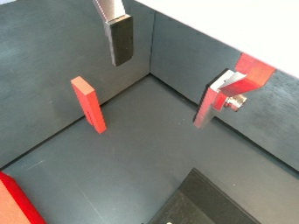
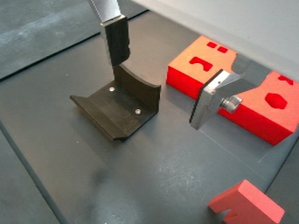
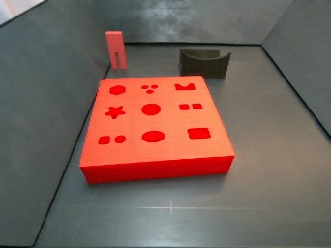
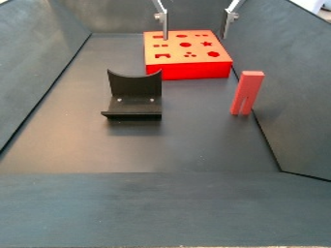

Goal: Pick up the double-square object. Move up. Move to above the board. Insert the double-square object.
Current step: Pick up the double-square object.

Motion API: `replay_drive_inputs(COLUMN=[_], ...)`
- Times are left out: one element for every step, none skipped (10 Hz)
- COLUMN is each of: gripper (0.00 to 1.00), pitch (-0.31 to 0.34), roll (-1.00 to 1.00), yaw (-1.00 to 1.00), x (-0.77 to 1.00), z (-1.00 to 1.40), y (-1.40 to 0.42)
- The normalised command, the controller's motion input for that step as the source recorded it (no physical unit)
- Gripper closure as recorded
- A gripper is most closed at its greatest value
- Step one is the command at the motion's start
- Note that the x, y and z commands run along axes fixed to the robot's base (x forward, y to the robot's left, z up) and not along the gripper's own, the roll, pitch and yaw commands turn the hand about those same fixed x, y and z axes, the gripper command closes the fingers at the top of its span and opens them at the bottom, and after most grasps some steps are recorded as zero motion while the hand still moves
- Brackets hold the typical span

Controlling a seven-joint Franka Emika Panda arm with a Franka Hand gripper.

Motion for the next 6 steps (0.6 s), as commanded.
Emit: replay_drive_inputs(gripper=[0.0, 0.0, 0.0, 0.0, 0.0, 0.0], pitch=[-0.057, -0.151, -0.203, -0.253, -0.27, -0.276], roll=[0.0, 0.0, 0.0, 0.0, 0.03, 0.07], yaw=[-0.12, -0.24, -0.14, -0.05, 0.0, 0.0], x=[-0.33, -0.93, -0.96, -1.0, -1.0, -1.0], z=[-0.04, -0.17, -0.37, -0.41, -0.4, -0.4], y=[0.03, 0.01, 0.02, 0.0, 0.0, -0.05])
